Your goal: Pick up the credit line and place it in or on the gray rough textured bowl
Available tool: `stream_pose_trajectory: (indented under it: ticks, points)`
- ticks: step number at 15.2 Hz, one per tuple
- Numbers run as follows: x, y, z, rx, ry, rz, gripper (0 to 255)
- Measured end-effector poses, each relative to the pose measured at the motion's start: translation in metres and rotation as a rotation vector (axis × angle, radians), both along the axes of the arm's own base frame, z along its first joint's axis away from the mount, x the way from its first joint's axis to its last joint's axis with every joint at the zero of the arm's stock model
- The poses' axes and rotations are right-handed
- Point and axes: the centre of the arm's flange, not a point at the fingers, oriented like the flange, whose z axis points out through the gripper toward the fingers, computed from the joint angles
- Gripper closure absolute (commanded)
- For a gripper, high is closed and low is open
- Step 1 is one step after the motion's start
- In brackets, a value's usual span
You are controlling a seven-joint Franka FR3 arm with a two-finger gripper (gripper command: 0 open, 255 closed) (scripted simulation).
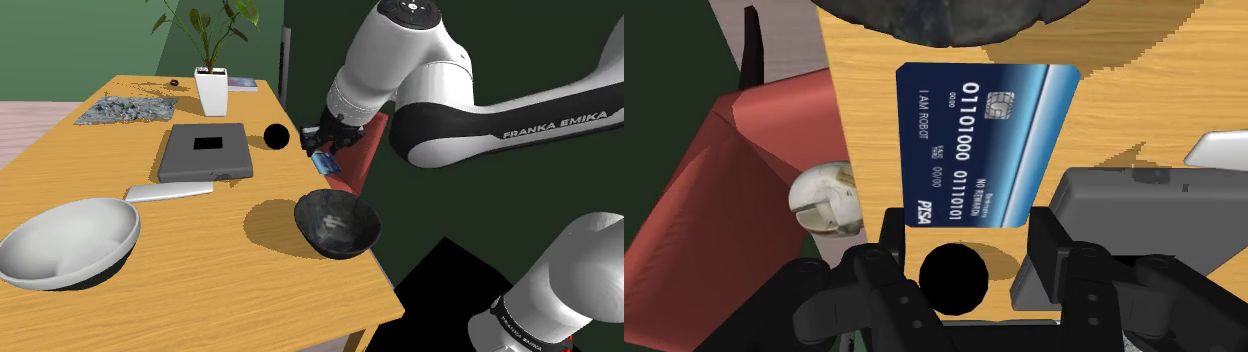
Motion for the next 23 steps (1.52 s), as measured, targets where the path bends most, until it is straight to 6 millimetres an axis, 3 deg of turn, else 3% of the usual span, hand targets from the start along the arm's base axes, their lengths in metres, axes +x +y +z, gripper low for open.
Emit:
stream_pose_trajectory:
  ticks: [6,8,23]
  points:
    - [-0.073,0.024,0.006,0.0,0.0,0.0,255]
    - [-0.083,0.026,0.001,0.0,0.0,0.0,255]
    - [-0.086,0.027,-0.078,0.0,0.001,-0.001,255]
